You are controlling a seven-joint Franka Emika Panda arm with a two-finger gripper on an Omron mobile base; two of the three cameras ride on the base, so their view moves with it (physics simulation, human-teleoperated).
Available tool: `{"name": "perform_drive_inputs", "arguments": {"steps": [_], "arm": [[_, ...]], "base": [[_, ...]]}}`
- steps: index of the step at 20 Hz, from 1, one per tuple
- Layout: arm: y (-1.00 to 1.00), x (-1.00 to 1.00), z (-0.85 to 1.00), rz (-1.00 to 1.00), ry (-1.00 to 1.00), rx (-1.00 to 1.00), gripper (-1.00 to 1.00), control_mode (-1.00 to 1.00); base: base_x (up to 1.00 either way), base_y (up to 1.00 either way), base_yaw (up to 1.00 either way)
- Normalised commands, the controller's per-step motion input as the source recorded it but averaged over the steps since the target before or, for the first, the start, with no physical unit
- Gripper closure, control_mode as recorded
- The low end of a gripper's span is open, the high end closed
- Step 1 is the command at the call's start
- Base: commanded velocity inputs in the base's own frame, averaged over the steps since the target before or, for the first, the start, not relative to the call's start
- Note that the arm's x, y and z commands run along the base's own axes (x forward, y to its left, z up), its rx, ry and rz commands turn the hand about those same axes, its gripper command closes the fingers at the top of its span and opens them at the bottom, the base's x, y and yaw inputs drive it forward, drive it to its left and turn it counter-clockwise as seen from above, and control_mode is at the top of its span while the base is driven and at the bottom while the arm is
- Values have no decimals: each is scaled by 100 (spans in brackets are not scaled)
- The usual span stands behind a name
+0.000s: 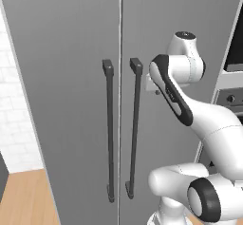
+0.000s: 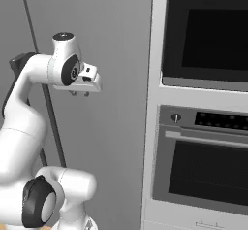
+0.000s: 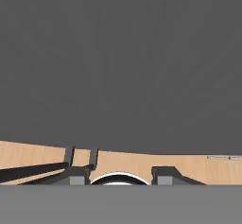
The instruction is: Take the strawberry from the fridge and place it on top of the pancake, located on the dining counter.
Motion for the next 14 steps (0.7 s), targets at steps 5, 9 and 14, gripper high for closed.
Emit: {"name": "perform_drive_inputs", "arguments": {"steps": [5,9,14], "arm": [[0,-5,0,0,0,0,-100,100],[0,0,0,0,0,0,-100,100],[0,0,0,0,0,0,-100,100]], "base": [[-25,0,0],[-70,14,0],[-30,64,-1]]}}
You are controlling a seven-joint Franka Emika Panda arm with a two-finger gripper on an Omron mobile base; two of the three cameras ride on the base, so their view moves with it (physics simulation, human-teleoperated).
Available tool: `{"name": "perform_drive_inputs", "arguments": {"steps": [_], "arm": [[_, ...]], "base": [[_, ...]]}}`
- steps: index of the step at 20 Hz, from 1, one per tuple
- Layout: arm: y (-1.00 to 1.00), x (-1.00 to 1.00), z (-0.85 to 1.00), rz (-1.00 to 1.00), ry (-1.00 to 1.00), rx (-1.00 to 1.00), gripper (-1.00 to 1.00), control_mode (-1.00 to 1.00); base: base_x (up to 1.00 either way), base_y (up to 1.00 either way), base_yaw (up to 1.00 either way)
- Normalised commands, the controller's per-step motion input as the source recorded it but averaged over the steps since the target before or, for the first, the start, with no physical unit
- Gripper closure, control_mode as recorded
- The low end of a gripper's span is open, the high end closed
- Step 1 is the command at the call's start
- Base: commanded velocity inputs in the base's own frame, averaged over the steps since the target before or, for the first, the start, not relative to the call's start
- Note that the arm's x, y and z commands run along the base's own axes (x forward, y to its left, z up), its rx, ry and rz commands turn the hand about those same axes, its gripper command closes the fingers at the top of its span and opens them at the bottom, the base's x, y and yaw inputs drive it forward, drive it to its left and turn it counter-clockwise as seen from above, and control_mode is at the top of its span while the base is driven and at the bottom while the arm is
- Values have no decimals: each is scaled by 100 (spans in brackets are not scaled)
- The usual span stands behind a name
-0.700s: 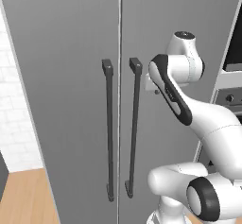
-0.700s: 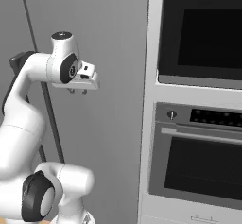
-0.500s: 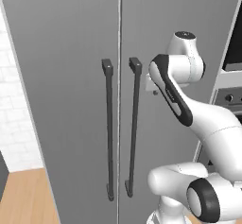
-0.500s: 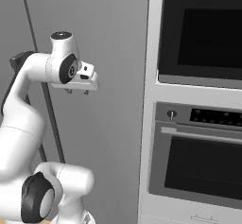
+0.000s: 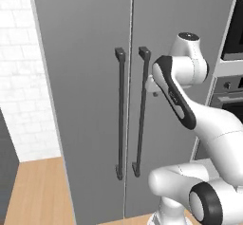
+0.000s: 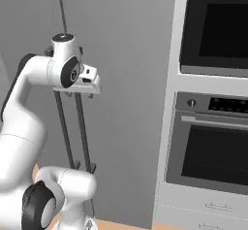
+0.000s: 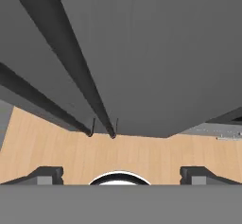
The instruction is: Take the strawberry from the fridge and place it on top of the pancake, located on the dining counter.
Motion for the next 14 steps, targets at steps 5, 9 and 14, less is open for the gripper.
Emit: {"name": "perform_drive_inputs", "arguments": {"steps": [5,9,14], "arm": [[0,0,0,0,0,0,-100,100],[0,0,0,0,0,0,-100,100],[0,0,0,0,0,0,-100,100]], "base": [[-1,58,-5],[-8,-20,-4],[-14,-23,-2]]}}
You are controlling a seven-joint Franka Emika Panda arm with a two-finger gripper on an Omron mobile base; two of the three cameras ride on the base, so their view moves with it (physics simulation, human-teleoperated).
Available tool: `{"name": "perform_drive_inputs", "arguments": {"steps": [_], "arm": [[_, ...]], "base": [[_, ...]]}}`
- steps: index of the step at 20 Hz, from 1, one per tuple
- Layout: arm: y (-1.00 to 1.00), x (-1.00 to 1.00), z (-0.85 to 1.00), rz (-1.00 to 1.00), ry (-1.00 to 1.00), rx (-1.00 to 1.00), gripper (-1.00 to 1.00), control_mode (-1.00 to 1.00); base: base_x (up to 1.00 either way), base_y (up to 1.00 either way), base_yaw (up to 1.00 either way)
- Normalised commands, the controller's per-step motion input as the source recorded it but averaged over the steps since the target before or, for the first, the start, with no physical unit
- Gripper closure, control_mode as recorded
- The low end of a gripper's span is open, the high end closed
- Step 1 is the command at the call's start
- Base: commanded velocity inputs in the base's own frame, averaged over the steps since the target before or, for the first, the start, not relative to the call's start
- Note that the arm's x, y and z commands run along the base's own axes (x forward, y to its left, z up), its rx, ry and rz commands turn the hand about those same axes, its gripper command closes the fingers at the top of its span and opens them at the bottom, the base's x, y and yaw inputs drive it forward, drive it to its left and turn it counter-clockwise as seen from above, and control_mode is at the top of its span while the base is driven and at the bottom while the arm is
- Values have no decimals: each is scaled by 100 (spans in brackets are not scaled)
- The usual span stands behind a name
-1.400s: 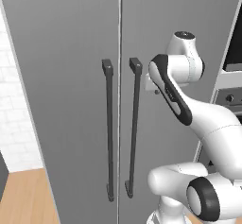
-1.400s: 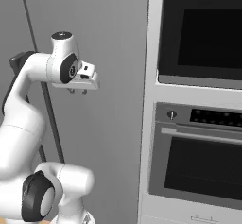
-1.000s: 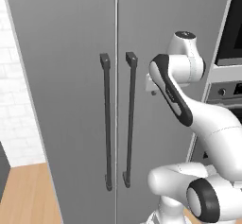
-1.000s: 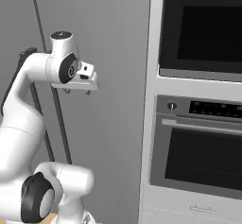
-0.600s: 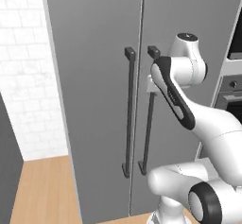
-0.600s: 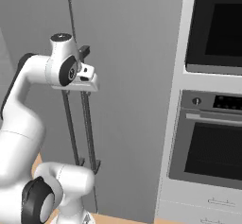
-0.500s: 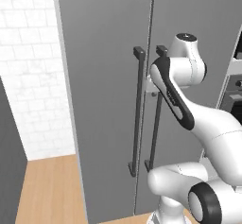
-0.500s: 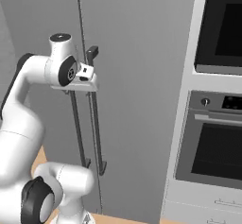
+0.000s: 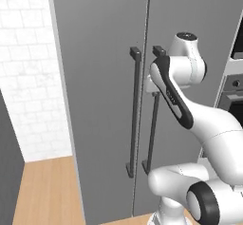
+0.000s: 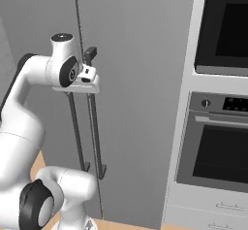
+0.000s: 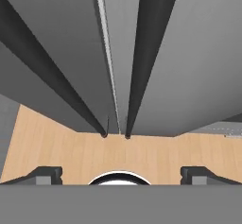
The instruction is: Take the strawberry from the fridge and place it on top of the pancake, located on the dining counter.
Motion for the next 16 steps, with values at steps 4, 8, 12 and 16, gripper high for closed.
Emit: {"name": "perform_drive_inputs", "arguments": {"steps": [4,8,12,16], "arm": [[0,0,0,0,0,0,-100,100],[0,0,0,0,0,0,-100,100],[0,0,0,0,0,0,-100,100],[2,-5,-5,0,-2,0,-100,-100]], "base": [[-51,2,-4],[-51,15,0],[-39,17,0],[-17,8,0]]}}
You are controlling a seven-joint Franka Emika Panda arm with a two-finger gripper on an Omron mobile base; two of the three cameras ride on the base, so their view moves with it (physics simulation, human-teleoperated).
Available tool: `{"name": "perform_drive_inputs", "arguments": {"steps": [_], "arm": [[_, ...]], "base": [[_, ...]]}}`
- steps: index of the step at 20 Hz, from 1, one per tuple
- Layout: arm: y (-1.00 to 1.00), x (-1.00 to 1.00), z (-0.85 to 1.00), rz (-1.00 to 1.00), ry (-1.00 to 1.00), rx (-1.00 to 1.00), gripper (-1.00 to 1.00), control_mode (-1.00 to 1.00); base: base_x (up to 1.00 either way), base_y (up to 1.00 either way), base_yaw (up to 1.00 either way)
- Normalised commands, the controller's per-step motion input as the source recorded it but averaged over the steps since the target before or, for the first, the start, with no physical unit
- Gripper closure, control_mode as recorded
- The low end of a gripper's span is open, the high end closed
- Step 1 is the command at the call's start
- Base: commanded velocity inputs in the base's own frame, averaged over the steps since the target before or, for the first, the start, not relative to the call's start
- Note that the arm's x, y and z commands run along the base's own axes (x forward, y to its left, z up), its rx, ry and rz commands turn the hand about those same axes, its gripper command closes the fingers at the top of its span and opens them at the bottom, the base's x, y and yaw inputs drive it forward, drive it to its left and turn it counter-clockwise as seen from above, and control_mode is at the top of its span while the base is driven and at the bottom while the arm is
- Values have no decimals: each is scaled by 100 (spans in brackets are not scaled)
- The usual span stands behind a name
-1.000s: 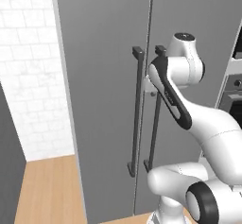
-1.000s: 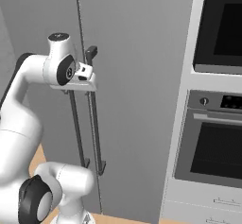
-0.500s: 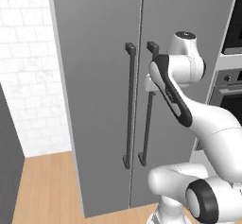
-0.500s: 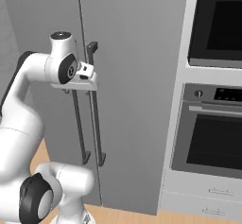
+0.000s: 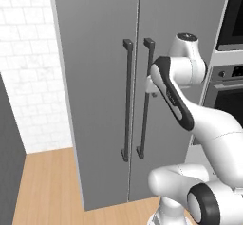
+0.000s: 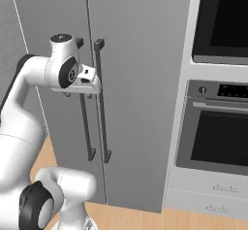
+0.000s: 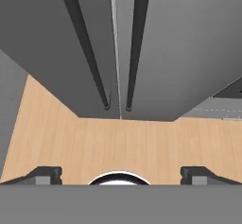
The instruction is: Take the strawberry from the fridge and place it on top of the pancake, located on the dining counter.
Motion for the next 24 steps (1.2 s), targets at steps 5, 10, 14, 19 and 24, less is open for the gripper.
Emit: {"name": "perform_drive_inputs", "arguments": {"steps": [5,10,14,19,24], "arm": [[0,79,-26,4,-21,0,-100,-100],[-7,91,-10,0,-19,0,-100,-100],[-15,74,-4,-3,-27,0,-100,-100],[-12,81,0,0,-17,0,-100,-100],[0,54,-1,0,-13,0,-100,-100]], "base": [[0,0,0],[0,0,0],[0,0,0],[0,0,0],[0,0,0]]}}
